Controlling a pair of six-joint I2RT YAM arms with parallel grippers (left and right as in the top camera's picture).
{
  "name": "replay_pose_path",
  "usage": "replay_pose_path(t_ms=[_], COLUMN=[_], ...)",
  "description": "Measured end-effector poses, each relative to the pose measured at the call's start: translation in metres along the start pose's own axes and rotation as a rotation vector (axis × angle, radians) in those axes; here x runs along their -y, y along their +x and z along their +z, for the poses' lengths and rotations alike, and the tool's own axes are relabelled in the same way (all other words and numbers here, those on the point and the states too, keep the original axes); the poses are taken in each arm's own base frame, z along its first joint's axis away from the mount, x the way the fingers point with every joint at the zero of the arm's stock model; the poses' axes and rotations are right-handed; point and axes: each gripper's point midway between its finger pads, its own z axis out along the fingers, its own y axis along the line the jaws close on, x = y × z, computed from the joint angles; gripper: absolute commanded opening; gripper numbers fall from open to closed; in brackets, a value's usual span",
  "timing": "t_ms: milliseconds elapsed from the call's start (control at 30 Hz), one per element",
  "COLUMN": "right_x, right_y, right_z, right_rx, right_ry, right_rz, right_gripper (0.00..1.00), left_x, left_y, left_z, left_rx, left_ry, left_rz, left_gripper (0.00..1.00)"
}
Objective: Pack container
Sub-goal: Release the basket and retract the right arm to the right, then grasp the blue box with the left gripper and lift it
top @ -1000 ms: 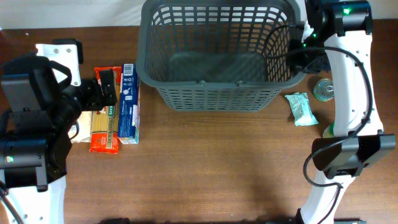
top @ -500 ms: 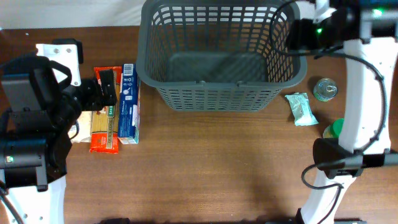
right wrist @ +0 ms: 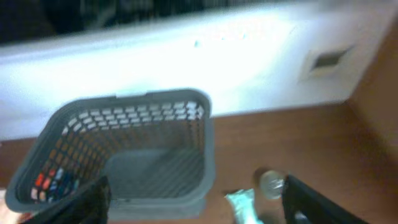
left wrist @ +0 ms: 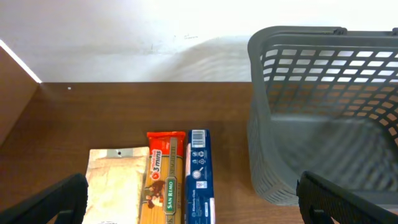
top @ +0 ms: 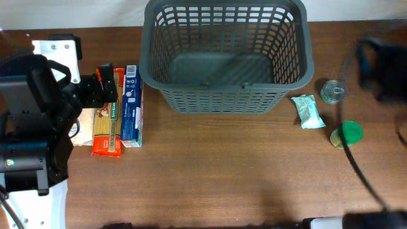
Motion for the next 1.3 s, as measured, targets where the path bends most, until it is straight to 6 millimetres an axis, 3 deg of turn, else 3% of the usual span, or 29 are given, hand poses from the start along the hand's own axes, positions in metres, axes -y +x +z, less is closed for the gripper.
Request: replay_pose_path(t_ms=[100,200,333,500,633,833,1000,1133,1300], right_x=[0.008,0.014,0.032,0.055,0.082,0.151,0.205,0.221,0.227], right_y=[0.001,0.011,0.037,0.067,0.072,0.083,0.109,0.131,0.142], right_z=[-0.039,-0.054,-0.039,0.003,0.038,0.075,0.093,0.106,0.122], right_rx=[0.07,0.067,-0.043,-0.212,-0.279,-0.36,-0.456,-0.542,-0.587], right_ry=[0.031,0.06,0.16,0.297,0.404,0.546,0.573,0.546,0.512], right_rz=[0.004,0.006,0.011,0.008,0.051,0.232,0.414,0.505,0.545], right_gripper=[0.99,0.99,0.99,0.99,0.99,0.99,0.99,0.99,0.99], left_x=[0.0,0.0,0.005,0.008,0.009,0.014,0.015,0.016,0.016], left_y=[0.0,-0.001,-0.001,0.015,0.049,0.111,0.163,0.198,0.237], left_z=[0.0,0.0,0.001,0.016,0.045,0.097,0.13,0.15,0.179], left_rx=[0.0,0.004,0.001,-0.078,-0.245,-0.535,-0.752,-0.889,-1.003], left_ry=[0.0,0.003,0.027,0.047,0.058,0.093,0.125,0.147,0.162], left_rz=[0.0,0.0,0.0,-0.004,-0.014,-0.028,0.004,0.022,0.023], left_gripper=[0.99,0.99,0.99,0.98,1.0,0.99,0.76,0.76,0.76])
